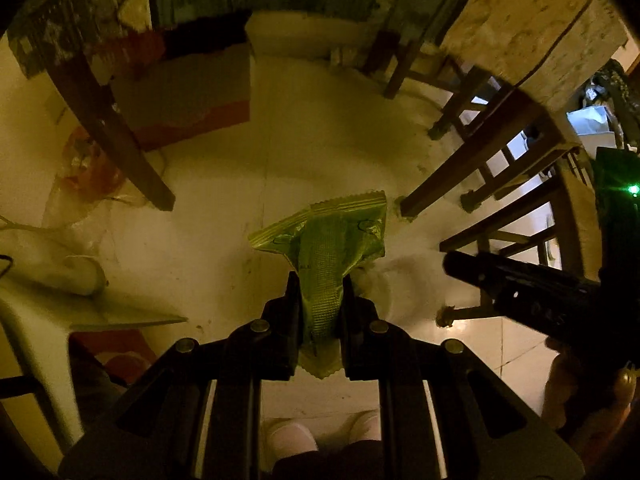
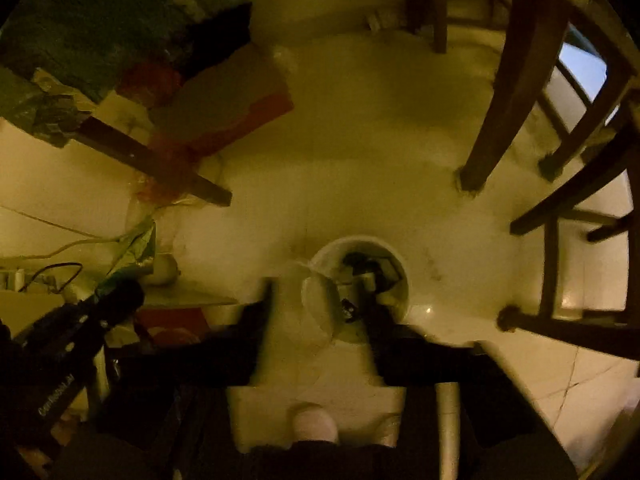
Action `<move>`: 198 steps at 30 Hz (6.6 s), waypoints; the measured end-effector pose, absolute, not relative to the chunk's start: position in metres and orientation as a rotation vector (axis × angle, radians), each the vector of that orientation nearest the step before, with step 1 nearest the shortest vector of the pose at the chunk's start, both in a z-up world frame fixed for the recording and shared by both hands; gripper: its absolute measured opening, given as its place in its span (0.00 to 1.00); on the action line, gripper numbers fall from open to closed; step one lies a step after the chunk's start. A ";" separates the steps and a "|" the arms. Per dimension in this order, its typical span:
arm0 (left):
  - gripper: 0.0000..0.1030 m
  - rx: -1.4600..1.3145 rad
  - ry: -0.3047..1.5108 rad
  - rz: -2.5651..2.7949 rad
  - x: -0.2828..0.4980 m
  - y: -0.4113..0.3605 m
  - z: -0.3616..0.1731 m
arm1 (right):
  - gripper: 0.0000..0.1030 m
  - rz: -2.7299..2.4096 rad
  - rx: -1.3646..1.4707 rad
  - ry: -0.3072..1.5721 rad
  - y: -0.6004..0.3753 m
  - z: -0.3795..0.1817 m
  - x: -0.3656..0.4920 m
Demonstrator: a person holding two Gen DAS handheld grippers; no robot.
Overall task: Collect trash
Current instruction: 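Open both tools over the white bin to drop the bag and bowl, then raise both open tools and move them back to the table, then close the right tool on the foil ball while the left tool reaches the dark green bottle, then grasp the small dark green bottle with the left tool while the right tool lifts the foil ball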
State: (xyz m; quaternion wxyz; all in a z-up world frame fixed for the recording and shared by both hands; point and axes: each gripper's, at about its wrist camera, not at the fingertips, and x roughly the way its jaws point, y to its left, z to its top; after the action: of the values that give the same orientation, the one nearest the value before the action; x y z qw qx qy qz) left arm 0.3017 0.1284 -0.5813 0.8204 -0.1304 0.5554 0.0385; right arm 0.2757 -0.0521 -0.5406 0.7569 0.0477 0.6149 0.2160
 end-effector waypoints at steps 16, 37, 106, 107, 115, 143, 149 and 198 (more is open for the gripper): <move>0.25 -0.305 1.360 -0.022 0.337 0.072 -0.670 | 0.52 0.358 0.044 1.330 -0.097 -0.538 0.285; 0.58 -0.370 1.376 0.006 0.322 0.085 -0.574 | 0.52 0.386 0.046 1.251 -0.110 -0.433 0.278; 0.96 -0.104 0.472 0.137 0.505 0.075 -0.013 | 0.93 0.411 -0.028 0.523 -0.124 0.007 0.455; 0.96 -0.104 0.486 0.141 0.513 0.077 -0.016 | 0.93 0.416 -0.027 0.535 -0.121 0.004 0.460; 0.96 -0.109 0.543 0.121 0.572 0.117 -0.038 | 0.93 0.420 -0.016 0.628 -0.083 -0.017 0.512; 0.95 -0.078 0.897 0.033 0.769 0.277 -0.201 | 0.69 0.186 0.217 1.176 0.049 -0.235 0.763; 0.95 -0.025 0.935 -0.054 0.791 0.256 -0.217 | 0.49 0.217 0.195 1.235 0.050 -0.255 0.768; 0.40 -0.070 0.954 -0.150 0.770 0.112 -0.177 | 0.30 0.360 0.229 0.964 -0.121 -0.101 0.584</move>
State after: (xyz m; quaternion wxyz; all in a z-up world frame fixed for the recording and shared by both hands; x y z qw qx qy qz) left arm 0.7697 0.1125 -0.1766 0.8852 -0.0337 0.4584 -0.0721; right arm 0.5836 -0.1206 -0.1010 0.8644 0.1092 0.4598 0.1719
